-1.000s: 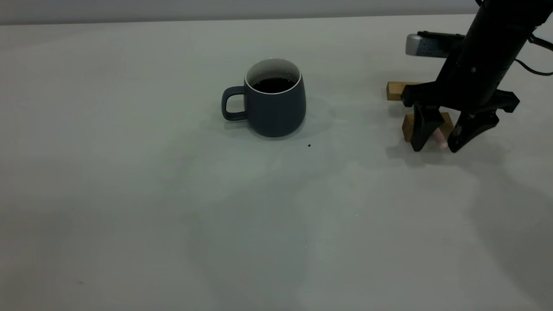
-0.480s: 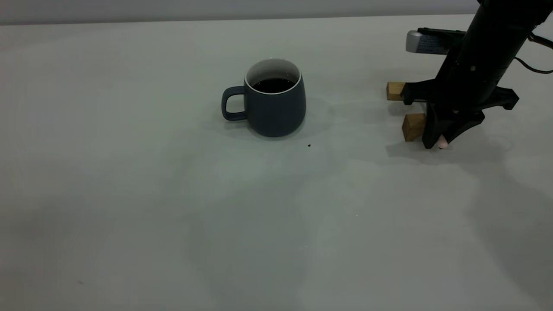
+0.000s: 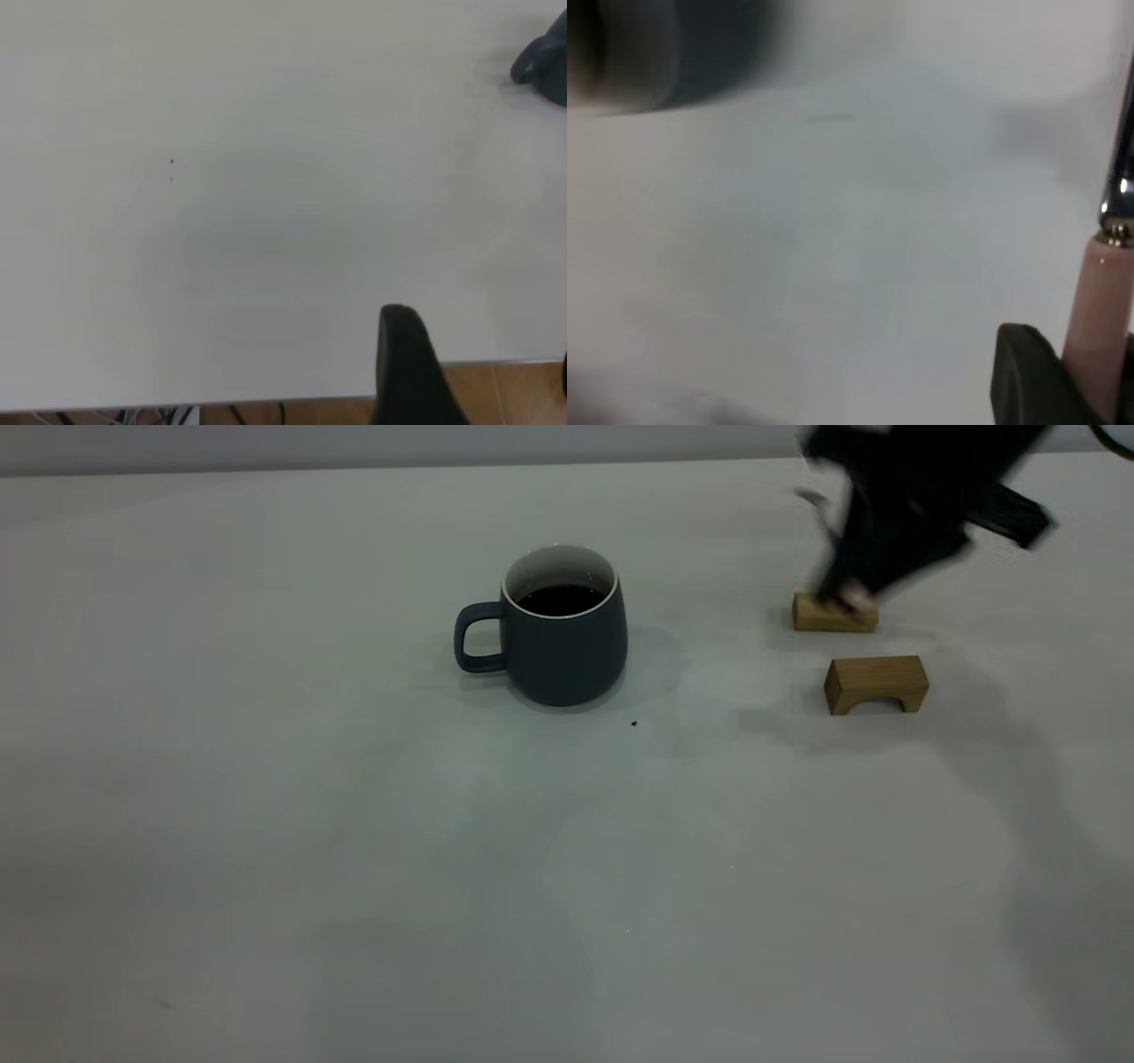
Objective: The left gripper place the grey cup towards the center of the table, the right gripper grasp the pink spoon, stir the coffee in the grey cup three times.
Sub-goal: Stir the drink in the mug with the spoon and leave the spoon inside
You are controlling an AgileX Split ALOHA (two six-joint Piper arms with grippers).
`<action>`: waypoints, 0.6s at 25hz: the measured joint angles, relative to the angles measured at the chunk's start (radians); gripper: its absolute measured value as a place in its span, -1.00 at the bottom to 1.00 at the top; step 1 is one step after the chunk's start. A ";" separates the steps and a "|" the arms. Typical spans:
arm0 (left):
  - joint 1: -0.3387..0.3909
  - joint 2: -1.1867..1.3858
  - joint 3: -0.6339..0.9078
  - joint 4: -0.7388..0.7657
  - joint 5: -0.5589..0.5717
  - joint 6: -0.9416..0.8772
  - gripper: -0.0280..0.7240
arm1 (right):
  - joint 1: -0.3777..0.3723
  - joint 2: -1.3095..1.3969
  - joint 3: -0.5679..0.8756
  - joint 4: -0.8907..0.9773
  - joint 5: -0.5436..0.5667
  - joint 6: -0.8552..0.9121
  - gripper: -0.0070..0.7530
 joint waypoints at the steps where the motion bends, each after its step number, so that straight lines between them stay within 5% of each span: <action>1: 0.000 0.000 0.000 0.000 0.000 0.000 0.36 | 0.000 0.000 -0.003 0.101 0.042 -0.033 -0.63; 10: 0.000 0.000 0.000 0.000 0.000 0.000 0.36 | 0.045 0.107 -0.010 0.691 0.298 -0.094 -0.63; 15: 0.000 0.000 0.000 0.000 0.000 0.000 0.36 | 0.071 0.138 -0.011 0.993 0.312 0.170 -0.63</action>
